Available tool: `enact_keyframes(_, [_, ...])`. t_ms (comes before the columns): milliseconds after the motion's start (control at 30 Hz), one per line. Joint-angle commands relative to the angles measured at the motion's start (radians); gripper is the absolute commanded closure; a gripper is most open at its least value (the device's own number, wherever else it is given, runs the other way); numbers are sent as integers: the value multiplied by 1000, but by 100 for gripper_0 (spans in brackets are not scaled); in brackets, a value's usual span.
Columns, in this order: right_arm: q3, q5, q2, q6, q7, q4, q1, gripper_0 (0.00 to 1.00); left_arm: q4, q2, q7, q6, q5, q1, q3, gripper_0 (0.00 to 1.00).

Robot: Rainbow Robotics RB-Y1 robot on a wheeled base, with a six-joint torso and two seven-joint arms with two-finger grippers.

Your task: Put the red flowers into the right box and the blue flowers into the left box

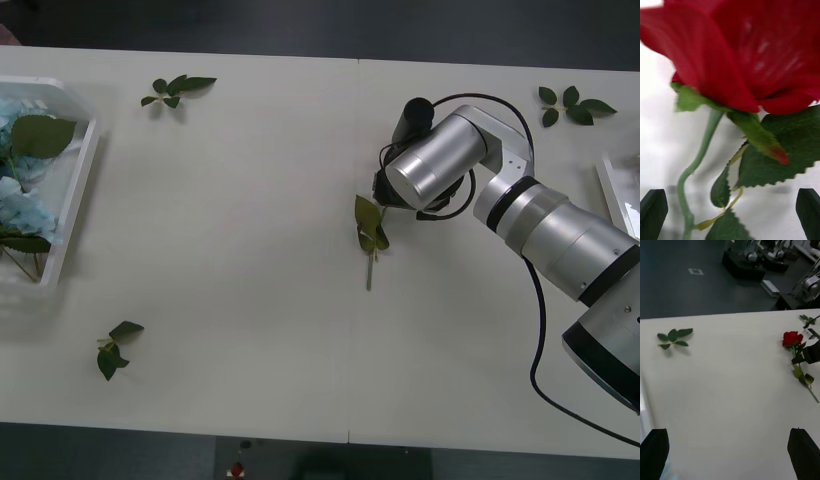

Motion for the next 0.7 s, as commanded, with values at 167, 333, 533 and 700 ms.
enact_keyframes(167, [-9,31,27,-19,-31,16,-37,21,-151,-79,25,-92,-15,-138,-132,9])
enact_keyframes(333, [11,36,27,-19,-41,16,-37,100,-227,-99,84,-91,-44,-232,-239,9])
enact_keyframes(533, [9,36,26,-19,-47,16,-37,100,-353,-146,237,-59,-207,-293,-296,8])
enact_keyframes(700, [9,41,24,-19,-53,16,-37,100,-427,-176,343,58,-331,-332,-310,9])
